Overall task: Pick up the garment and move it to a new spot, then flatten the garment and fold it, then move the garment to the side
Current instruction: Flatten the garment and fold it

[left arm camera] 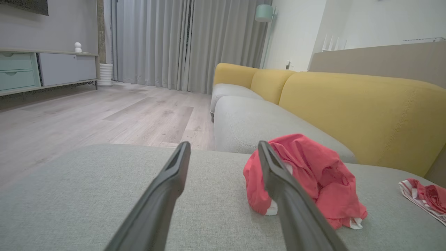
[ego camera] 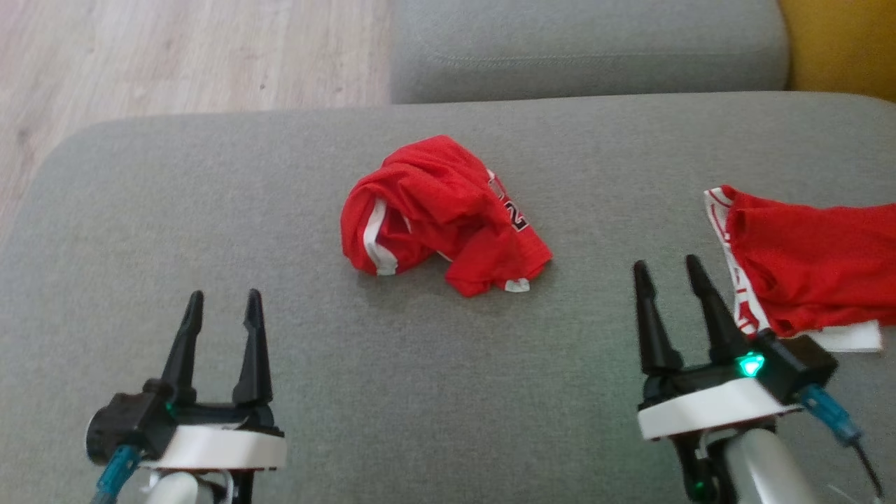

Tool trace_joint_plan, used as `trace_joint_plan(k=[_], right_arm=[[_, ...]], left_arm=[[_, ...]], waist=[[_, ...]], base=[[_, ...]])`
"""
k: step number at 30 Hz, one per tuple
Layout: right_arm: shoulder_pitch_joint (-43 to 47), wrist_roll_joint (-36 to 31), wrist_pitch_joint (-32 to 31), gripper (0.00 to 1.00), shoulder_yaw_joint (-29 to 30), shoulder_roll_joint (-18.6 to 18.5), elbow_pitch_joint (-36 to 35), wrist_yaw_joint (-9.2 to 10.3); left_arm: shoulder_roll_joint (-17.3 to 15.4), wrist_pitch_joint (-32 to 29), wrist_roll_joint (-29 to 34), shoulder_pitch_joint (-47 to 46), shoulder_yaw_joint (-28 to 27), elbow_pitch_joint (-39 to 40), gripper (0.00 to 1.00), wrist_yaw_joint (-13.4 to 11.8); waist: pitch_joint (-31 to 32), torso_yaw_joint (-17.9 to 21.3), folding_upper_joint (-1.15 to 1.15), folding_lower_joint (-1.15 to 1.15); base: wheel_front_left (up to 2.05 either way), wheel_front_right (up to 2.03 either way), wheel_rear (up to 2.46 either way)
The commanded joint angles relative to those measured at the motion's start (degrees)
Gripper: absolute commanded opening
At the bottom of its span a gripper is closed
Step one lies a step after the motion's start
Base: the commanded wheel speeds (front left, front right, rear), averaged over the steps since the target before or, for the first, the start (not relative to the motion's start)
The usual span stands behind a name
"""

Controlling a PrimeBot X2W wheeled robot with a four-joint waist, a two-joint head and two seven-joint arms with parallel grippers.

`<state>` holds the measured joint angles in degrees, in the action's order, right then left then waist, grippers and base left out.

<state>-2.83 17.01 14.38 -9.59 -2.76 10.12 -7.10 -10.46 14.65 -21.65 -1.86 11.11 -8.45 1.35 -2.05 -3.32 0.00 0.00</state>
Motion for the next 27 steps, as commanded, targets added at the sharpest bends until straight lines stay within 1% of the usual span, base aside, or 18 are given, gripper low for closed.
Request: trace_joint_plan(k=[1,4,6,10,15,21,27], right_arm=[[-2.4,-0.6,0.6,1.0,-2.0,-0.1,-1.4,-0.39],[-4.0,-1.8,0.4,1.0,-4.0,-0.1,0.3,-0.39],[-5.9,-3.0,-0.8,1.0,-4.9,-0.1,2.2,-0.39],[-10.3,-4.9,-4.3,1.0,-7.2,-0.1,7.2,-0.39],[-16.1,-4.9,-6.8,1.0,-9.9,-0.1,14.3,-0.39],[-22.9,-6.9,-7.2,1.0,-5.5,-0.1,24.4,-0.39],[-27.3,-4.9,-6.7,1.0,-6.7,-0.1,31.9,-0.39]], left_arm=[[-0.2,0.3,0.6,-2.8,-2.3,1.4,1.0,0.4],[0.6,0.3,1.6,-3.8,-2.4,0.9,1.0,1.5],[1.1,0.3,2.0,-4.7,-2.6,0.7,1.0,2.0],[2.0,0.3,2.8,-5.9,-2.8,-0.2,1.0,3.0],[2.8,0.3,3.4,-7.3,-3.4,-1.0,1.0,3.9],[4.2,0.3,3.8,-9.0,-3.9,-1.4,1.0,4.7],[5.1,0.3,4.2,-9.4,-4.6,-1.9,1.0,5.3]], waist=[[-0.6,-0.6,0.0,0.0],[-2.0,-2.1,0.0,0.0],[-3.2,-3.3,0.0,0.0],[-5.2,-5.5,0.0,0.0],[-7.4,-7.7,0.0,0.0],[-9.6,-10.2,0.0,0.0],[-10.7,-11.1,0.0,0.0]], base=[[0.0,0.0,0.0],[0.0,0.0,0.0],[0.0,0.0,0.0],[0.0,0.0,0.0],[0.0,0.0,0.0],[0.0,0.0,0.0],[0.0,0.0,0.0]])
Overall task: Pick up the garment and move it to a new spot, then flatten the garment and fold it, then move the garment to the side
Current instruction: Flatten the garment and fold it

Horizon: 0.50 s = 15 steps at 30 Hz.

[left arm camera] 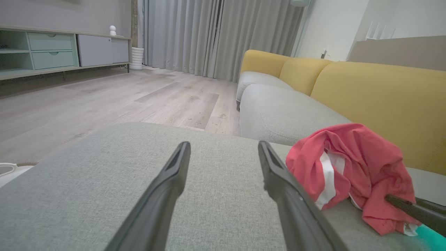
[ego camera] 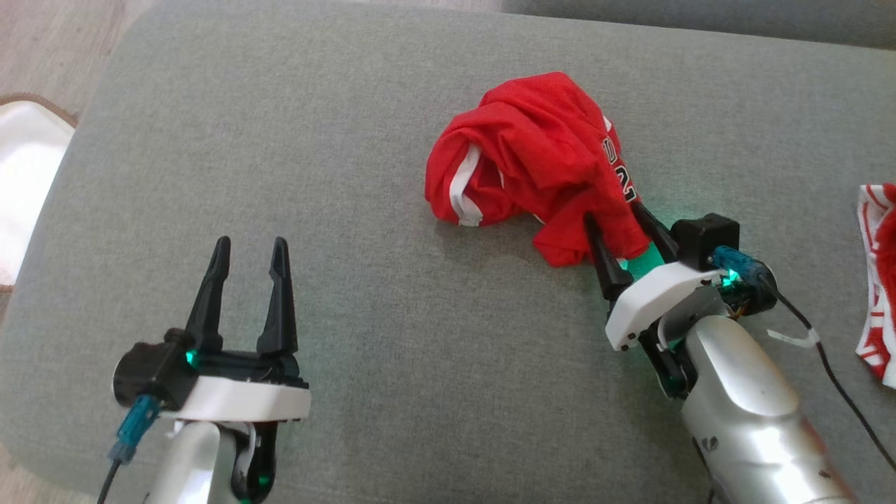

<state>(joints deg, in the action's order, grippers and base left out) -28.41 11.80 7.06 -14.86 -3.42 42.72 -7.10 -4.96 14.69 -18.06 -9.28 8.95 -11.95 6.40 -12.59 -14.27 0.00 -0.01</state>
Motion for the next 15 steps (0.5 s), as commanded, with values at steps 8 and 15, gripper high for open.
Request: trace_joint_plan(k=[8,15], right_arm=[[-5.2,2.7,5.2,0.0,-2.5,0.5,4.1,-0.39],[-7.5,5.4,7.2,0.0,-5.2,0.5,1.4,-0.39]], left_arm=[[0.1,0.3,1.2,-2.3,-3.7,1.1,1.0,0.7],[0.8,0.3,1.4,-1.1,-4.2,0.9,1.0,0.9]], waist=[[1.2,0.8,0.0,0.01],[5.2,2.1,0.0,0.01]], base=[[0.0,0.0,0.0],[0.0,0.0,0.0]])
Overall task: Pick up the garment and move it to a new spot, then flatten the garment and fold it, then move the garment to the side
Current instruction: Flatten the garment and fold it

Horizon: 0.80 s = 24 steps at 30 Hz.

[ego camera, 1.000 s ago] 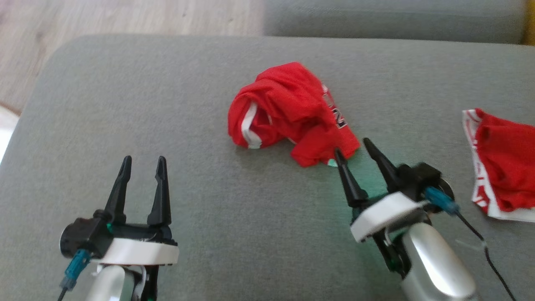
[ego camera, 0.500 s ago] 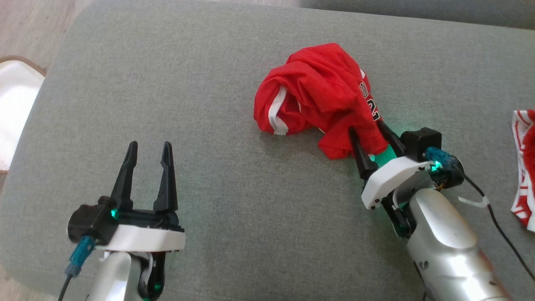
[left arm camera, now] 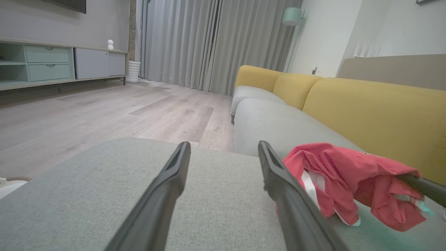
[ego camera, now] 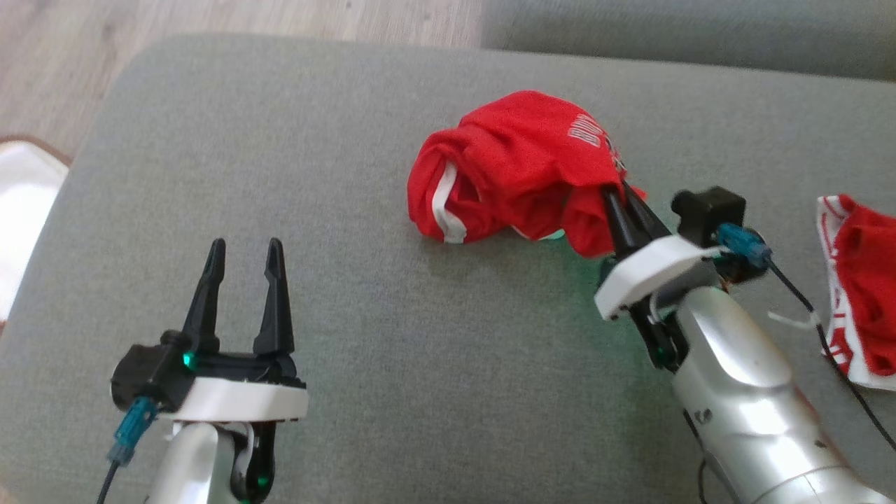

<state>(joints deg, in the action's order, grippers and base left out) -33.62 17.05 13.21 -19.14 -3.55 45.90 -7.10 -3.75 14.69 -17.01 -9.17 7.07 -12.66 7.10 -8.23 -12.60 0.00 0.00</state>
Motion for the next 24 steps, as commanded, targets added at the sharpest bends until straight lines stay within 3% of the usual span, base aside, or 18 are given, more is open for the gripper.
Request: trace_joint_plan(k=[1,6,12,15,19,24], right_arm=[[-2.6,0.7,1.1,0.0,-1.7,0.7,-2.6,-0.39],[-4.8,4.1,-0.6,0.0,-5.8,0.7,-7.8,-0.39],[-8.7,17.2,-5.3,0.0,-10.5,0.7,-18.6,-0.39],[-10.9,23.5,-6.8,0.0,-9.6,0.7,-22.1,-0.39],[-12.7,26.2,-7.7,0.0,-3.6,0.7,-19.2,-0.39],[-13.5,16.2,-9.5,0.0,5.1,0.7,-6.0,-0.39]], left_arm=[[-0.3,0.3,0.4,-1.0,-2.4,1.6,1.0,0.2],[0.1,0.3,0.6,0.6,-2.6,1.4,1.0,0.2],[0.4,0.3,0.7,2.0,-3.5,1.6,1.0,0.3],[0.4,0.3,0.9,2.5,-3.6,1.7,1.0,0.3],[0.5,0.3,1.0,3.1,-3.9,2.1,1.0,0.3],[0.6,0.3,0.8,3.2,-4.2,2.7,1.0,0.3]], waist=[[1.5,0.5,0.0,0.0],[4.5,0.5,0.0,0.0],[6.6,0.3,0.0,0.0],[7.2,0.2,0.0,0.0],[7.3,0.1,0.0,0.0],[5.6,0.5,0.0,0.0]], base=[[0.0,0.0,0.0],[0.0,0.0,0.0],[0.0,0.0,0.0],[0.0,0.0,0.0],[0.0,0.0,0.0],[0.0,0.0,0.0]])
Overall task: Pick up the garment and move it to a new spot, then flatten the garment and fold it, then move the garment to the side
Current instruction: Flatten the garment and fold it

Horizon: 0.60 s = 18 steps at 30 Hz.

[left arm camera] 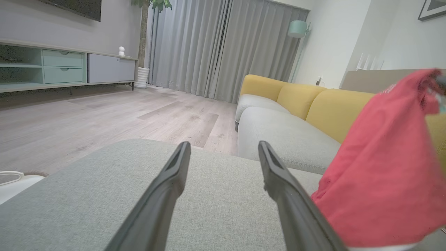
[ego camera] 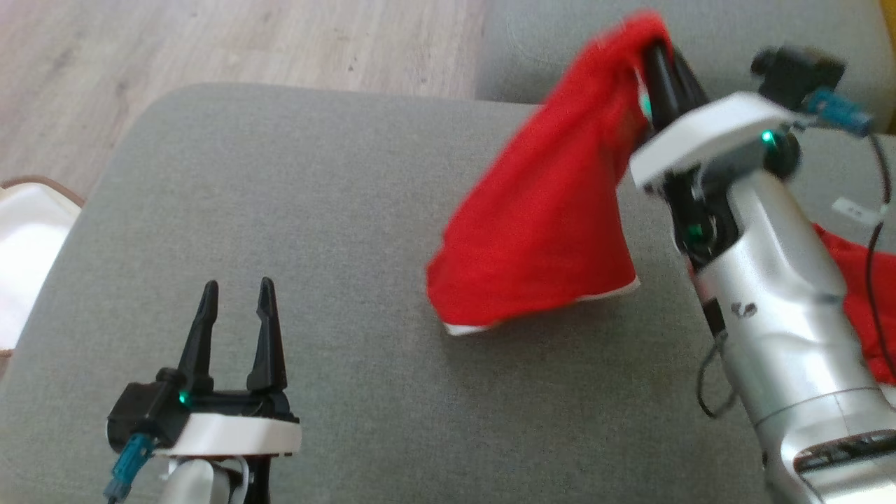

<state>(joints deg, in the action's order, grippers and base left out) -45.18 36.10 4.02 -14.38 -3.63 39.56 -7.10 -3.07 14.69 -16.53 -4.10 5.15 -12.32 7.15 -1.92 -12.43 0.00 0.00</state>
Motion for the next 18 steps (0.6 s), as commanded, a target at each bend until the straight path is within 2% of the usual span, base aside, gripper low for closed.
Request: trace_joint_plan(k=[1,2,3,6,9,13,18], right_arm=[[-2.2,-6.5,-1.1,0.0,1.9,0.7,4.3,-0.39],[-2.6,-11.6,-0.8,0.13,3.3,0.1,8.0,-0.39],[-3.1,-16.2,-0.3,1.0,4.6,-0.5,11.3,-0.39],[-4.1,-23.4,0.1,1.0,8.1,-0.1,17.9,-0.39],[-5.2,-27.1,2.1,1.0,10.8,0.3,20.7,-0.39],[-5.6,-29.4,5.7,1.0,13.1,0.6,21.4,-0.39],[-3.2,-31.0,9.1,1.0,12.3,0.7,18.9,-0.39]], left_arm=[[-0.1,0.3,0.3,-1.9,-2.4,2.3,1.0,0.3],[-0.1,0.3,0.4,-2.0,-2.2,2.3,1.0,0.3],[0.0,0.3,0.5,-2.3,-2.0,2.2,1.0,0.3],[0.0,0.3,0.3,-3.2,-1.5,2.2,1.0,0.3],[0.0,0.3,0.1,-3.8,-1.4,2.4,1.0,0.3],[0.0,0.3,0.1,-4.0,-1.6,2.4,1.0,0.3],[0.0,0.3,-0.1,-3.7,-1.4,2.8,1.0,0.3]], waist=[[-1.1,0.6,0.0,0.0],[-1.5,0.7,0.0,0.0],[-1.9,0.7,0.0,0.0],[-2.9,0.9,0.0,0.0],[-3.6,1.5,0.0,0.0],[-3.6,2.7,0.0,0.0],[-2.7,4.2,0.0,0.0]], base=[[0.0,0.0,0.0],[0.0,0.0,0.0],[0.0,0.0,0.0],[0.0,0.0,0.0],[0.0,0.0,0.0],[0.0,0.0,0.0],[0.0,0.0,0.0]])
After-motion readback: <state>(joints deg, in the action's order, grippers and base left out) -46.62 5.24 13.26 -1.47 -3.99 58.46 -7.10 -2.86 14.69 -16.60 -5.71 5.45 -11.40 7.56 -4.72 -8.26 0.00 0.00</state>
